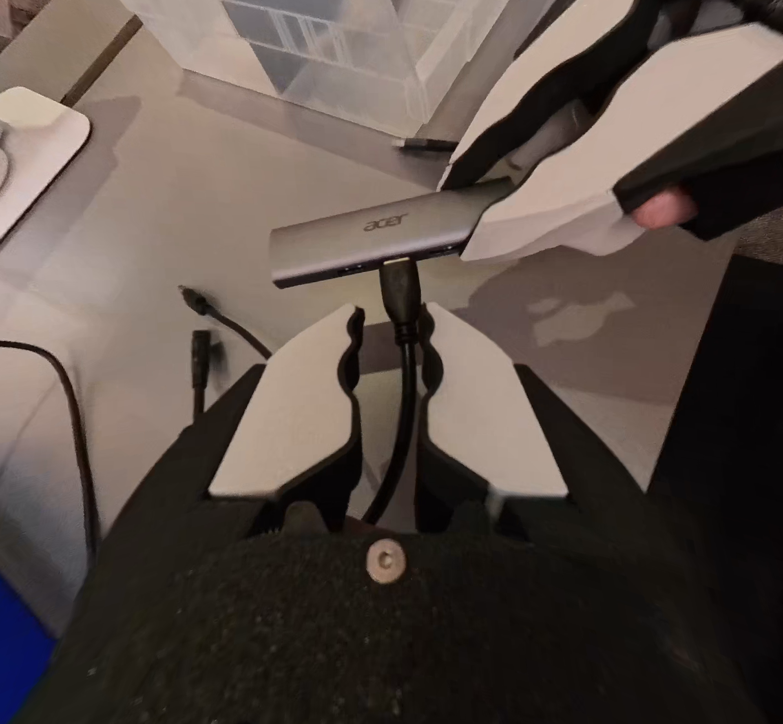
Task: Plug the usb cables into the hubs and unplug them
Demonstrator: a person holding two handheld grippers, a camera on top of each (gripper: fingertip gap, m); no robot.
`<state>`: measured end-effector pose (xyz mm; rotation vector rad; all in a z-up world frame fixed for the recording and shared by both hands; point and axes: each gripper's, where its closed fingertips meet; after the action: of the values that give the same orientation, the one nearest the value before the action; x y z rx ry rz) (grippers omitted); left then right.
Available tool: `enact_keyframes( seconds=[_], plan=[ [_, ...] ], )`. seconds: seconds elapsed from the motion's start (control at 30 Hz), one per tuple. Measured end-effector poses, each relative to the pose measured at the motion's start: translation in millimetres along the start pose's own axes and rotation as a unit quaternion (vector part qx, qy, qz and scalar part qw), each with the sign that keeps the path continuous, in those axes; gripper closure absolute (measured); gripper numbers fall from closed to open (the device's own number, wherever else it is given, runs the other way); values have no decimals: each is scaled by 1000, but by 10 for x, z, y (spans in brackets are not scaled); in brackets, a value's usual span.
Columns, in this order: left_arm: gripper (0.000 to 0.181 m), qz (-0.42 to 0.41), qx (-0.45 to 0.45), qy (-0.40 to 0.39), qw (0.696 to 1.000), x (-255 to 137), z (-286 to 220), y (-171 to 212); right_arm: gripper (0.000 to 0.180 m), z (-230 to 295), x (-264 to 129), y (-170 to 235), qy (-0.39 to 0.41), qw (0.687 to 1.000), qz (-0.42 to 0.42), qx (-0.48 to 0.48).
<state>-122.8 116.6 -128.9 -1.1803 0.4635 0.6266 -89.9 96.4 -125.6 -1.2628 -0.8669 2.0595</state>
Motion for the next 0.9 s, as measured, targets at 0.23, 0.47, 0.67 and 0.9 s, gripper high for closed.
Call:
enact_keyframes(
  seconds=[0.23,0.47,0.67,0.9],
  plan=[
    [168,53,2,-51,997,97,-33,171,148,-4,131,38,26,999,-15,-35],
    [169,18,37,-103,994,-7,3,69,136,-36,188,-48,45,998,-42,-25],
    [169,21,69,-120,990,-16,-40,48,143,-50,304,24,53,998,-13,-36],
    [159,-41,-112,-16,993,-42,-91,38,143,-2,231,-69,97,984,-57,-139]
  ],
)
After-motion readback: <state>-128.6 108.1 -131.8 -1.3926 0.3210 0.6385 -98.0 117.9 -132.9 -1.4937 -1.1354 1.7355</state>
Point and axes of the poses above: each gripper's, where its closed fingertips meet, x out along the fingers, y out of its underside, z = x × y across the jaws, and after that the axes turned 12 degrees about x, right-handed
